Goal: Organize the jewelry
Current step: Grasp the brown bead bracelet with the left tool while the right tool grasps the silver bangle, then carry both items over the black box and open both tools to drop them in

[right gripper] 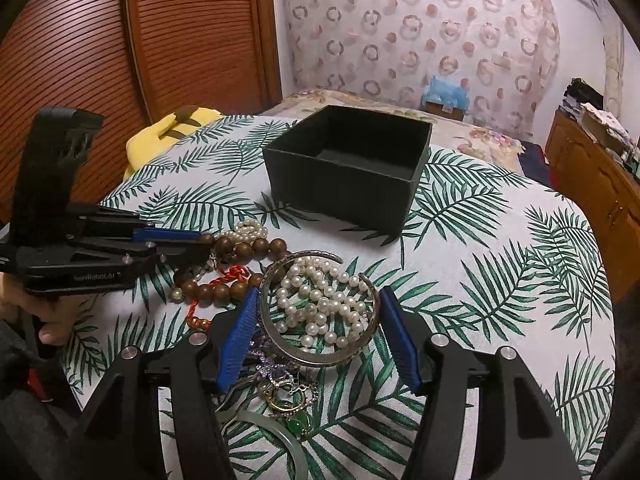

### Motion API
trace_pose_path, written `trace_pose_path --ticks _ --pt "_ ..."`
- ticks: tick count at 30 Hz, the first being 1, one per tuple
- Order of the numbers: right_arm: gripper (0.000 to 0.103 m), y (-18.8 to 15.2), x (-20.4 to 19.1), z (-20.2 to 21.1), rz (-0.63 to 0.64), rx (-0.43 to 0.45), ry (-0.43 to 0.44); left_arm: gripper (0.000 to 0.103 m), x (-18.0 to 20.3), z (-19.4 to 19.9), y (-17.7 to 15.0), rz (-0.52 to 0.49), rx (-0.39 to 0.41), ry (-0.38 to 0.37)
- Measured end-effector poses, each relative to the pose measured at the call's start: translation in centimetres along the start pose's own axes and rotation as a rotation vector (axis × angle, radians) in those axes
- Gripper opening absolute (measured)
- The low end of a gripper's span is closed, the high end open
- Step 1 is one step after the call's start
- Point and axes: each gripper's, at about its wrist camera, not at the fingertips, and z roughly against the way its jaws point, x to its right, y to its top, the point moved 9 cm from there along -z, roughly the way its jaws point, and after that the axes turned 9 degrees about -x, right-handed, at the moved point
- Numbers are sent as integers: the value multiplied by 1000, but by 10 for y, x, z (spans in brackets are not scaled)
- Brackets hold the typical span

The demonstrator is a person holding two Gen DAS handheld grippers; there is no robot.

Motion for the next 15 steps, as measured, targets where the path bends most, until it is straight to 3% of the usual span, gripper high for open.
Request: trace_pose_path --ticks 15 --pt "63 18 7 11 5 34 -14 12 29 63 40 -56 155 -23"
